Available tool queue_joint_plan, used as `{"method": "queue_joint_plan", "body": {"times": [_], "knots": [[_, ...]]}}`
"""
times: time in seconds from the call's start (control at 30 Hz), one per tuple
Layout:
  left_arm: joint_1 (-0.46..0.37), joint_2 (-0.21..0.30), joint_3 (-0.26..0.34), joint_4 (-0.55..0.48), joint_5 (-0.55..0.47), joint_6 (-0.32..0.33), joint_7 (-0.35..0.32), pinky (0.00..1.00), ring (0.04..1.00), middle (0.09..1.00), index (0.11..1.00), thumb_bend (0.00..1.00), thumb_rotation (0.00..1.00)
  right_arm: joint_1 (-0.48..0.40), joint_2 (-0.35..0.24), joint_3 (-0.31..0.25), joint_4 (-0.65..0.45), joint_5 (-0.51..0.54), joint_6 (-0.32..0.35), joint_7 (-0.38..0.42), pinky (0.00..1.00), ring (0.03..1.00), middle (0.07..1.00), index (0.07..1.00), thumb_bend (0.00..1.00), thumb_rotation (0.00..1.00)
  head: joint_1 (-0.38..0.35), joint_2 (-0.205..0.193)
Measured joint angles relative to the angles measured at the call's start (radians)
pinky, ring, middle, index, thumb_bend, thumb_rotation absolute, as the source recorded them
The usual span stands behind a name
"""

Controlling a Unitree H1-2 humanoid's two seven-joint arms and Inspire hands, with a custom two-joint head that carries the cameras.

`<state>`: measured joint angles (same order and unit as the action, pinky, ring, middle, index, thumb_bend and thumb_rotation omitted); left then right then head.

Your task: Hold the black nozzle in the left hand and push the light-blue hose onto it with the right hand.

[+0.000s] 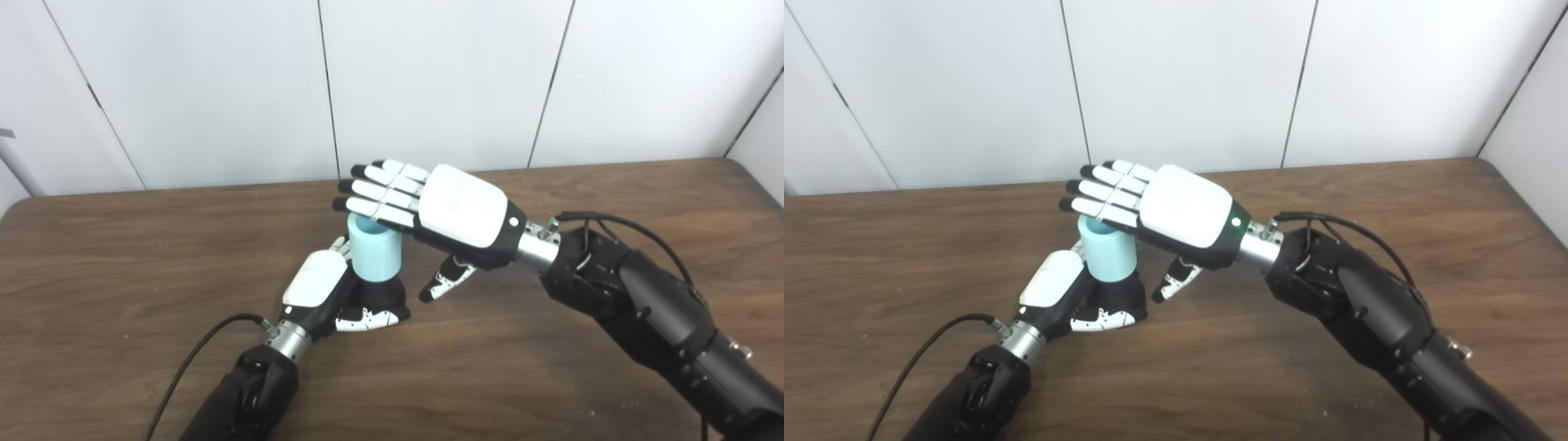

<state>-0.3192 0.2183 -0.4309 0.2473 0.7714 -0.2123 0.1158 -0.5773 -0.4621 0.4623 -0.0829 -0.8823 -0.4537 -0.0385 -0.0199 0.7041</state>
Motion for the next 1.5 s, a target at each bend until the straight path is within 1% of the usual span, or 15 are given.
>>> {"method": "queue_joint_plan", "body": {"times": [0.1, 0.27, 0.5, 0.6, 0.7, 0.93, 1.2, 1.5], "knots": [[0.000, 0.000, 0.000, 0.000, 0.000, 0.000, 0.000, 1.00, 0.959, 0.885, 0.539, 0.55, 0.63, 0.016, 0.012, -0.011, 0.000, -0.033, 0.000, -0.024, 1.00, 1.000, 1.000, 1.000, 0.74, 0.22, 0.003, 0.002], [0.001, 0.000, 0.000, -0.001, 0.000, 0.000, -0.001, 1.00, 0.959, 0.885, 0.539, 0.55, 0.63, 0.042, 0.014, -0.009, 0.000, -0.031, 0.000, -0.016, 1.00, 1.000, 1.000, 1.000, 0.73, 0.22, -0.002, 0.003], [0.001, 0.001, 0.000, -0.002, 0.000, -0.001, -0.001, 1.00, 0.959, 0.885, 0.539, 0.55, 0.63, 0.041, -0.014, 0.062, 0.004, 0.026, 0.000, 0.023, 1.00, 1.000, 1.000, 1.000, 0.71, 0.21, 0.003, 0.005], [0.002, 0.001, 0.000, -0.001, 0.000, -0.001, 0.000, 1.00, 0.959, 0.885, 0.539, 0.55, 0.63, 0.028, -0.023, 0.085, 0.018, 0.075, 0.000, 0.028, 1.00, 1.000, 1.000, 1.000, 0.72, 0.22, 0.005, 0.005], [0.002, 0.002, 0.000, -0.001, 0.000, -0.001, -0.001, 1.00, 0.959, 0.885, 0.542, 0.55, 0.63, 0.002, -0.046, 0.112, 0.021, 0.117, 0.000, 0.043, 1.00, 1.000, 1.000, 1.000, 0.73, 0.23, 0.003, 0.005], [0.003, 0.003, 0.000, -0.003, -0.001, 0.003, -0.004, 1.00, 0.959, 0.886, 0.543, 0.55, 0.63, -0.030, -0.064, 0.147, 0.041, 0.186, 0.000, 0.071, 0.99, 1.000, 1.000, 1.000, 0.74, 0.25, 0.006, 0.005], [0.007, 0.003, 0.000, -0.008, -0.001, 0.016, -0.009, 1.00, 0.960, 0.890, 0.544, 0.55, 0.64, -0.046, -0.069, 0.156, 0.049, 0.224, 0.000, 0.100, 0.96, 1.000, 1.000, 1.000, 0.73, 0.24, 0.008, 0.006], [0.011, 0.003, 0.000, -0.014, -0.001, 0.028, -0.010, 1.00, 0.960, 0.890, 0.544, 0.55, 0.64, -0.052, -0.066, 0.139, 0.049, 0.268, -0.001, 0.162, 0.95, 0.999, 0.998, 0.983, 0.73, 0.21, 0.006, 0.005]]}}
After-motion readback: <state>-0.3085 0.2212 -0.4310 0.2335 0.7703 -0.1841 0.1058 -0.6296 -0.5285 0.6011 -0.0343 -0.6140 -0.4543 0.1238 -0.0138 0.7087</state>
